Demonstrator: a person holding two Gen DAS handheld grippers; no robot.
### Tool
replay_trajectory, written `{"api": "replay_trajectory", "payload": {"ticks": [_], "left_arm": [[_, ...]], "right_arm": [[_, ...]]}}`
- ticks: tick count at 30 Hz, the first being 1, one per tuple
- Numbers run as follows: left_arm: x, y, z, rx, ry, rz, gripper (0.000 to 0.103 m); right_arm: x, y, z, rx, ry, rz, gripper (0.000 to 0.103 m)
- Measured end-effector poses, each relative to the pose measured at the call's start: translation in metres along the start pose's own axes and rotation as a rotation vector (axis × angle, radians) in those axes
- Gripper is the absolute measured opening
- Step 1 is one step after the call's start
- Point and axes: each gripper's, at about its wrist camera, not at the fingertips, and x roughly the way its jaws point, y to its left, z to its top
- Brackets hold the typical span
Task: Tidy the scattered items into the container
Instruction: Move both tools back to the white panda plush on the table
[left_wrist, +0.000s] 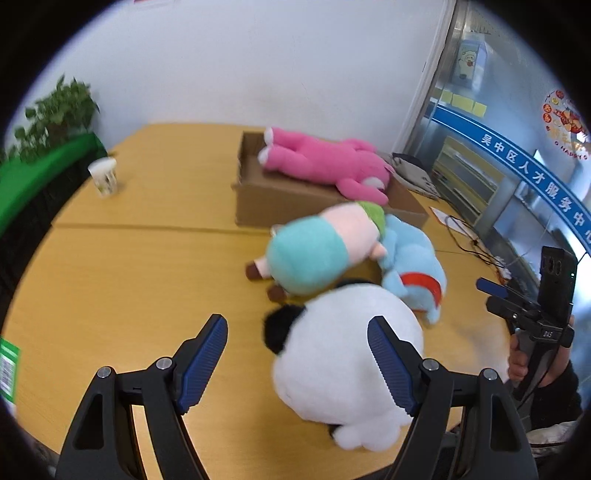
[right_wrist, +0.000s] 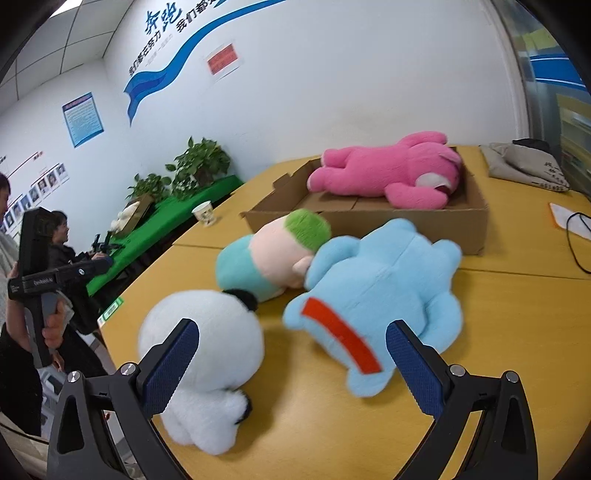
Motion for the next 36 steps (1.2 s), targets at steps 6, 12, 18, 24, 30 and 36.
{"api": "replay_trajectory", "payload": {"ticks": [6,12,18,24,30,36], "left_arm": [[0.025,-0.003,-0.027,-0.081,0.016,-0.153,0.078],[0.039,-0.009,-0.037,-0.108,0.028,-0.232,0.078],[0.046,-0.001,-0.041,-0.161,0.030,-0.279,0.078],[0.050,0.015,-0.045,-0.229,0.013,-0.365,0.078],[0.062,0.038,-0.050,-0.283,-0.005,-0.440,0.078],[0.082,0.063,-0.058,-0.363,0.038,-0.440,0.078]], "right_arm": [[0.003,0.011,-0.009,-0.001,0.010,-0.060,0.103],[0.004,0.005,-0.019,0.026,0.038,-0.103,0.103],[0.012,0.001,-0.024,0.035,0.060,-0.104,0.103],[0.028,0.005,-0.026,0.037,0.101,0.010,0.103],[0.058,0.039,-0.044,-0.056,0.202,0.232,0.103],[0.105,0.040,-0.059,0.002,0.303,0.218,0.103]]}}
